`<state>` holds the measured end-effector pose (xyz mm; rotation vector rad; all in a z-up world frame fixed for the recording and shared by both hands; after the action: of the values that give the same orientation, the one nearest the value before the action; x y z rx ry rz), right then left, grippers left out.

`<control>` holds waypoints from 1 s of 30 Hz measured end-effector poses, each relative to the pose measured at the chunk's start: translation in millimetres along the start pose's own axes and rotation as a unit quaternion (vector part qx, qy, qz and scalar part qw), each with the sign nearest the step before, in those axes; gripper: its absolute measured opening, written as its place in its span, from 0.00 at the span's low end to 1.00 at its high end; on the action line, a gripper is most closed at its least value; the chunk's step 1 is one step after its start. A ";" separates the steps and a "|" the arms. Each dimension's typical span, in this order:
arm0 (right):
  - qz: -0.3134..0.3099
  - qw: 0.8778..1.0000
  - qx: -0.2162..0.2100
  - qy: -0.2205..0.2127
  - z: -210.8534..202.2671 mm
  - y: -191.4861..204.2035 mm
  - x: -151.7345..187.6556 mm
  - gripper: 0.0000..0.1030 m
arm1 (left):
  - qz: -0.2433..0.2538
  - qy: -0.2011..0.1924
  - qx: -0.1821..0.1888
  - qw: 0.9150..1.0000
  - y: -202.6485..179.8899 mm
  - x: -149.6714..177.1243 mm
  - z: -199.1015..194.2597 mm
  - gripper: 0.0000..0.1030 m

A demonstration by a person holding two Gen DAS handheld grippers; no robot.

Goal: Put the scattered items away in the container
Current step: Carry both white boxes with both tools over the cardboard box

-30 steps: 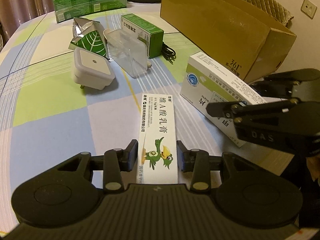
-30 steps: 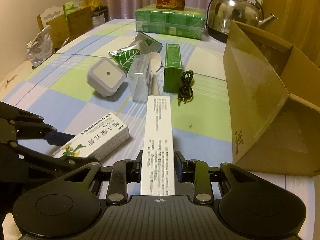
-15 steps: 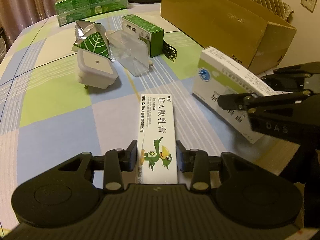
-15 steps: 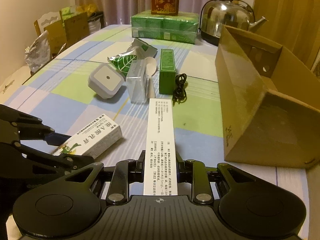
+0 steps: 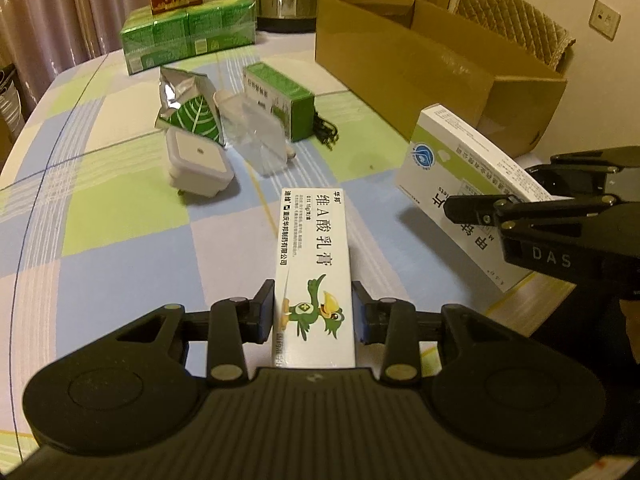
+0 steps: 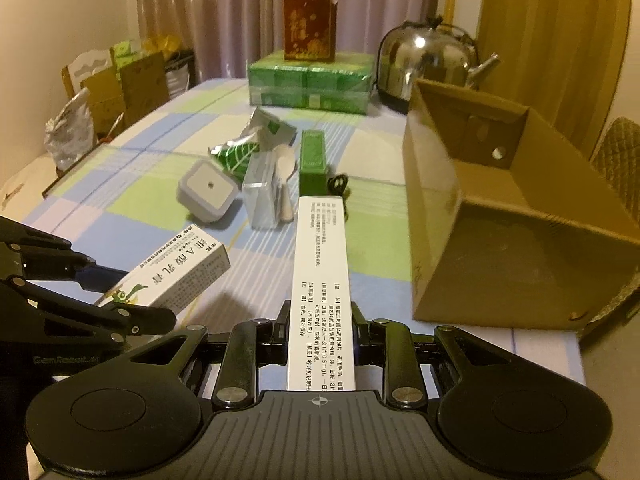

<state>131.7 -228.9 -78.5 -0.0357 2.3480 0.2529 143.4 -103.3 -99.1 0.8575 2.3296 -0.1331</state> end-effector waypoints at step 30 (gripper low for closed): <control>0.038 0.986 0.076 -0.143 -64.6 -132.2 -149.8 0.21 | 0.048 -0.128 0.061 0.989 -80.1 -208.1 -17.5 0.32</control>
<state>206.5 -378.3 48.6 0.1560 2.0785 0.1066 205.6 -274.4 30.9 0.9503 2.0548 -0.3271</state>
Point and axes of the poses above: each gripper's, at about its wrist camera, not at the fingertips, and z roughly the way its jaws point, y to its left, x to its underside, the point moved 10 cm from there along z, roughly the way its jaws point, and after that the axes turned 15 degrees about z, right-handed, at the moved point
